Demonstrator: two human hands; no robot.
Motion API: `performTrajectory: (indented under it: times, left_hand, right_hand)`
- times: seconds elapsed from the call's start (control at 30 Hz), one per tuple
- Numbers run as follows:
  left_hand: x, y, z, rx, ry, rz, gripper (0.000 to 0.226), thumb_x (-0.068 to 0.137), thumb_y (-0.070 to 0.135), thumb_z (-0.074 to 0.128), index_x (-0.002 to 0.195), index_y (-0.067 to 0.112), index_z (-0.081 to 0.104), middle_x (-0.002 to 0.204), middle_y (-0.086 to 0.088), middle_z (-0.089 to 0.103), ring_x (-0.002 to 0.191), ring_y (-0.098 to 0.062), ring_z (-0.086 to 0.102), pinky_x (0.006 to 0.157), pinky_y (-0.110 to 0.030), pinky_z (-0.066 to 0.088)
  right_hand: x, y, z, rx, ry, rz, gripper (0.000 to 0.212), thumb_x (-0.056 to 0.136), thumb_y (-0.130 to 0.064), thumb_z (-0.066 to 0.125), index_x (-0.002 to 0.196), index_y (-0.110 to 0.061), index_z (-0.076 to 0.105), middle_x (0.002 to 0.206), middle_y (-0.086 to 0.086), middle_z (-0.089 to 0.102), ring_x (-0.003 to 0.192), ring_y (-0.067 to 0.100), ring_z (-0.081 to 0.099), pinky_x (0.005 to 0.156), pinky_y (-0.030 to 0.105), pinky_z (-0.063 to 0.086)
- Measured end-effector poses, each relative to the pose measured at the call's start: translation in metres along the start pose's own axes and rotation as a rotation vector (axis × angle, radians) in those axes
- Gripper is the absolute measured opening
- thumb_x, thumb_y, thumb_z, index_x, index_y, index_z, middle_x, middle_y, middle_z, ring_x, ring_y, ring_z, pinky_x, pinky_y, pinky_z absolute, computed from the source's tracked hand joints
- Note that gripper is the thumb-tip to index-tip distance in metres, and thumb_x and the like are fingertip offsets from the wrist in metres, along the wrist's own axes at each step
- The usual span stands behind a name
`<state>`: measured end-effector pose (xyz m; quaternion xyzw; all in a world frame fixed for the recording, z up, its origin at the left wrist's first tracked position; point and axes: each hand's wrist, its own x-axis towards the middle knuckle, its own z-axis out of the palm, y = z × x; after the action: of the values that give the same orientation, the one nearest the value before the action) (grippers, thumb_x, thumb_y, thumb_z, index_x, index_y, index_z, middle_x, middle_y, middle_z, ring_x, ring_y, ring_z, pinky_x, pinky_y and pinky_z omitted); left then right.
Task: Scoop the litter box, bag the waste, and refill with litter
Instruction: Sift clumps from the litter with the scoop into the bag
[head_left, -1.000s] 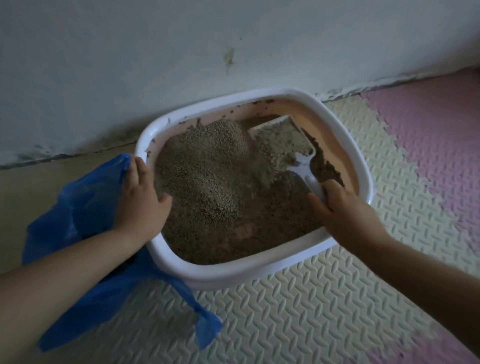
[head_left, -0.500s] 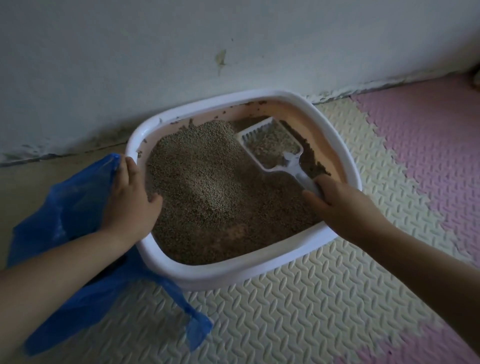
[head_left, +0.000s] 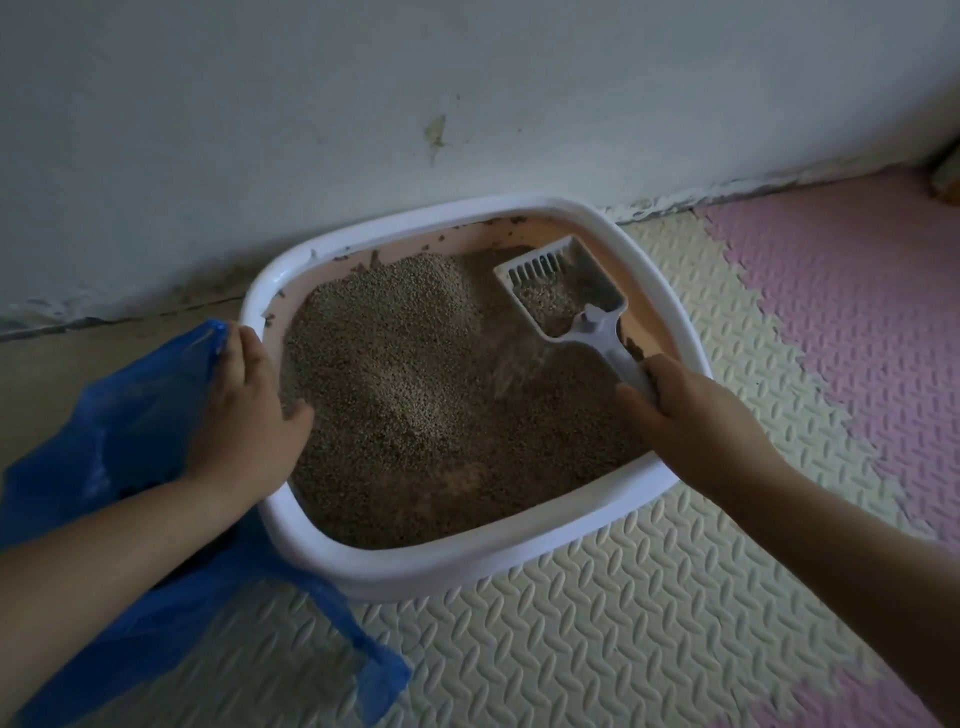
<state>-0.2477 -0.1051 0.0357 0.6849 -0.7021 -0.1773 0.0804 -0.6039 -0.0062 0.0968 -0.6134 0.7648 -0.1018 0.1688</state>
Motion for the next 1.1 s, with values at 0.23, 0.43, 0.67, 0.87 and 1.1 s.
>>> performTrajectory:
  times: [0.23,0.43,0.67,0.87,1.1]
  left_hand:
    - [-0.0017,0.0024,-0.0006,-0.018,0.008,0.008,0.087,0.092,0.030,0.055,0.151,0.012,-0.007,0.159,-0.001,-0.012,0.145,-0.032,0.010,0.110,-0.047,0.029]
    - [-0.0005,0.0005,0.0004,-0.012,0.005,0.009,0.086,0.093,0.029,0.054,0.151,0.013,-0.007,0.159,0.000,-0.013,0.144,-0.032,0.012,0.108,-0.048,0.032]
    - [0.0009,-0.0021,0.0012,-0.020,-0.002,0.014,0.085,0.093,0.030,0.053,0.151,0.014,-0.007,0.159,0.003,-0.014,0.144,-0.032,0.013,0.107,-0.049,0.034]
    - [0.0019,-0.0038,0.0020,-0.014,-0.001,0.029,0.084,0.092,0.030,0.053,0.150,0.014,-0.005,0.159,0.004,-0.012,0.144,-0.031,0.011,0.107,-0.050,0.035]
    - [0.0035,-0.0062,0.0022,-0.002,0.009,0.034,0.084,0.089,0.031,0.054,0.149,0.015,-0.003,0.157,0.002,-0.004,0.137,-0.037,0.026,0.096,-0.052,0.044]
  right_hand:
    - [-0.0010,-0.0036,-0.0011,0.004,0.006,-0.022,0.025,0.094,-0.042,0.048,0.082,-0.021,0.047,0.065,-0.005,0.053,0.057,0.010,0.051,0.051,0.029,0.038]
    - [-0.0003,-0.0028,-0.0018,0.019,-0.008,-0.032,0.025,0.094,-0.042,0.048,0.084,-0.020,0.049,0.065,-0.005,0.053,0.057,0.011,0.051,0.050,0.029,0.036]
    - [0.0007,-0.0039,-0.0015,0.008,-0.021,-0.040,0.024,0.094,-0.043,0.048,0.088,-0.020,0.052,0.066,-0.005,0.055,0.058,0.011,0.053,0.055,0.032,0.044]
    - [-0.0002,-0.0077,0.0004,-0.053,-0.014,-0.069,0.023,0.094,-0.041,0.047,0.084,-0.021,0.048,0.062,-0.009,0.050,0.053,0.004,0.047,0.047,0.025,0.031]
    - [0.0020,-0.0084,0.0012,-0.056,-0.018,-0.132,0.018,0.094,-0.041,0.049,0.090,-0.023,0.049,0.063,-0.009,0.051,0.055,0.001,0.047,0.048,0.022,0.034]
